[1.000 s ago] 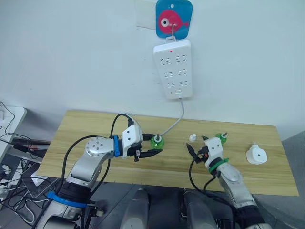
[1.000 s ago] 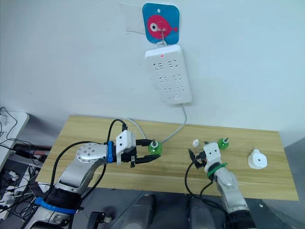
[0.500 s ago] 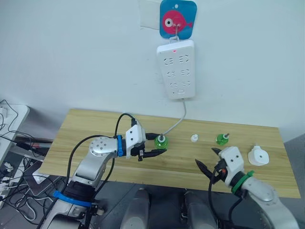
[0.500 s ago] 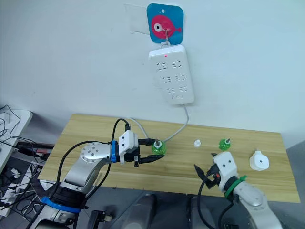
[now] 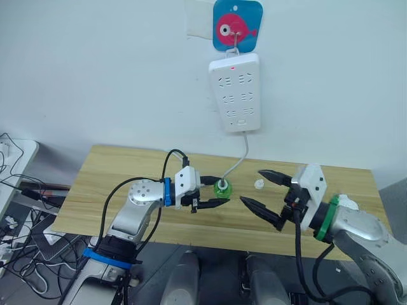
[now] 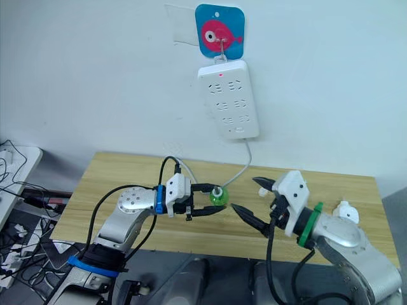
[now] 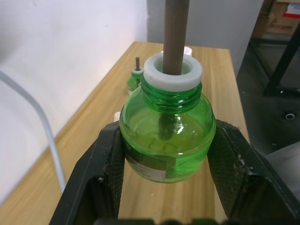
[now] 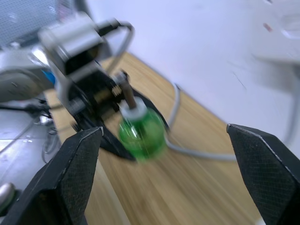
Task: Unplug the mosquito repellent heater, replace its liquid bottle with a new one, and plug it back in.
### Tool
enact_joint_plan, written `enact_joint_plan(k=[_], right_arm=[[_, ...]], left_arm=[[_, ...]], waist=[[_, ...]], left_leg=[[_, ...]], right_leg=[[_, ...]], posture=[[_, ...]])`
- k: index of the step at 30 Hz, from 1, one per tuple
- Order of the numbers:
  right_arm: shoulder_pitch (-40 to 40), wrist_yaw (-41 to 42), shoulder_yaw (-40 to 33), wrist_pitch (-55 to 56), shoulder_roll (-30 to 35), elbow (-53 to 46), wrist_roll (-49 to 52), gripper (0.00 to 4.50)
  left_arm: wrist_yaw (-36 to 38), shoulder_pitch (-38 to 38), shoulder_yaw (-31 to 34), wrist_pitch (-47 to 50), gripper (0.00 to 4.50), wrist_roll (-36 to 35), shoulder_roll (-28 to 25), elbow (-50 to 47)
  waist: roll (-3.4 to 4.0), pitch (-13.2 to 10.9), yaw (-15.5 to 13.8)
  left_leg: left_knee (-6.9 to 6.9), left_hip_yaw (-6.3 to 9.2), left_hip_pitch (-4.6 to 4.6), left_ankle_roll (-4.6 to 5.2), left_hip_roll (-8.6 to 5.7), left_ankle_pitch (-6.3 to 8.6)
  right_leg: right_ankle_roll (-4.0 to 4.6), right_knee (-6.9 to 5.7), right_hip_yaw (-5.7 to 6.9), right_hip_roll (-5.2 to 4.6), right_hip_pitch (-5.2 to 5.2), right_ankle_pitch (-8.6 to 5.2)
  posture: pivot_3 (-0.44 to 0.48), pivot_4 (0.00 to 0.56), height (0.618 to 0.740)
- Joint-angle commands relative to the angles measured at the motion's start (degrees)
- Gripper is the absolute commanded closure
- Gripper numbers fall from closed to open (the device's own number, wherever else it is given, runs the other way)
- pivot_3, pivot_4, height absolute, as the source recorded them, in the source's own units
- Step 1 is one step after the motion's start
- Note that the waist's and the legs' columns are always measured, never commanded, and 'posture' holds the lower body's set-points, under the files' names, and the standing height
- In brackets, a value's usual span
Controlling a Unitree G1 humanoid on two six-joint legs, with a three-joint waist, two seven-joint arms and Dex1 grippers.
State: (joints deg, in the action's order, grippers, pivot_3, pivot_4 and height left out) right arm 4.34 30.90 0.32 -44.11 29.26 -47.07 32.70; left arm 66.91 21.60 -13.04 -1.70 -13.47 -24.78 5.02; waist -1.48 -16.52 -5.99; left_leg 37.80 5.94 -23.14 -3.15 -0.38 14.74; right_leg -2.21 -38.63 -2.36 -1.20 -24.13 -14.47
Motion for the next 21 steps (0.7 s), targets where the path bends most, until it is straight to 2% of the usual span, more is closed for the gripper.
enact_joint_plan(k=[1,7,8,10,18,21], right_arm=[[2.82,-1.11,5.19,1.8,-1.9,1.69,-1.89,0.07],[4.92,-1.16,8.28,5.29,-3.56,6.19,-5.12,0.07],[4.93,-0.81,8.52,5.8,-3.56,6.63,-5.36,0.23],[5.04,-0.57,8.8,6.37,-3.71,7.26,-5.55,0.59],[4.18,0.02,10.2,8.81,-3.09,8.64,-7.64,3.56],[3.95,-0.25,10.6,9.52,-3.28,8.54,-8.16,3.65]], left_arm=[[0.94,1.67,-0.6,0.6,2.29,-1.79,1.43,-1.13],[1.49,4.64,-0.73,2.01,2.29,-2.23,2.85,-0.08],[1.49,4.96,-0.74,2.11,2.29,-2.16,3.05,0.16],[1.53,5.35,-0.71,2.18,2.29,-2.1,3.28,0.48],[1.74,5.42,-0.77,2.33,2.29,-2.14,3.58,0.55],[1.76,5.43,-0.76,2.2,2.29,-2.03,3.52,0.73]], waist=[[0.0,0.0,0.01],[-0.01,-0.01,0.02],[-0.01,-0.01,0.03],[-0.01,-0.01,0.04],[-0.01,-0.01,0.4],[-0.01,-0.01,0.52]], left_leg=[[0.01,-0.01,0.01,0.0,0.0,0.0],[0.03,0.03,-0.05,0.0,-0.04,0.0],[0.03,0.04,-0.05,0.0,-0.04,0.0],[0.03,0.04,-0.04,0.0,-0.03,0.0],[0.02,0.07,-0.04,0.0,-0.02,0.0],[0.02,0.08,-0.05,0.0,-0.02,0.0]], right_leg=[[0.0,0.0,0.0,0.0,0.0,0.0],[0.0,0.03,0.03,-0.01,-0.01,0.0],[0.0,0.02,0.04,-0.01,-0.01,0.0],[0.0,0.01,0.04,0.0,-0.01,0.0],[0.0,0.01,0.05,0.01,-0.01,0.0],[0.0,0.01,0.05,0.01,-0.02,0.0]], posture=[[0.247,0.268,0.74],[0.25,0.274,0.74],[0.25,0.276,0.74],[0.248,0.275,0.74],[0.245,0.273,0.74],[0.246,0.273,0.74]])
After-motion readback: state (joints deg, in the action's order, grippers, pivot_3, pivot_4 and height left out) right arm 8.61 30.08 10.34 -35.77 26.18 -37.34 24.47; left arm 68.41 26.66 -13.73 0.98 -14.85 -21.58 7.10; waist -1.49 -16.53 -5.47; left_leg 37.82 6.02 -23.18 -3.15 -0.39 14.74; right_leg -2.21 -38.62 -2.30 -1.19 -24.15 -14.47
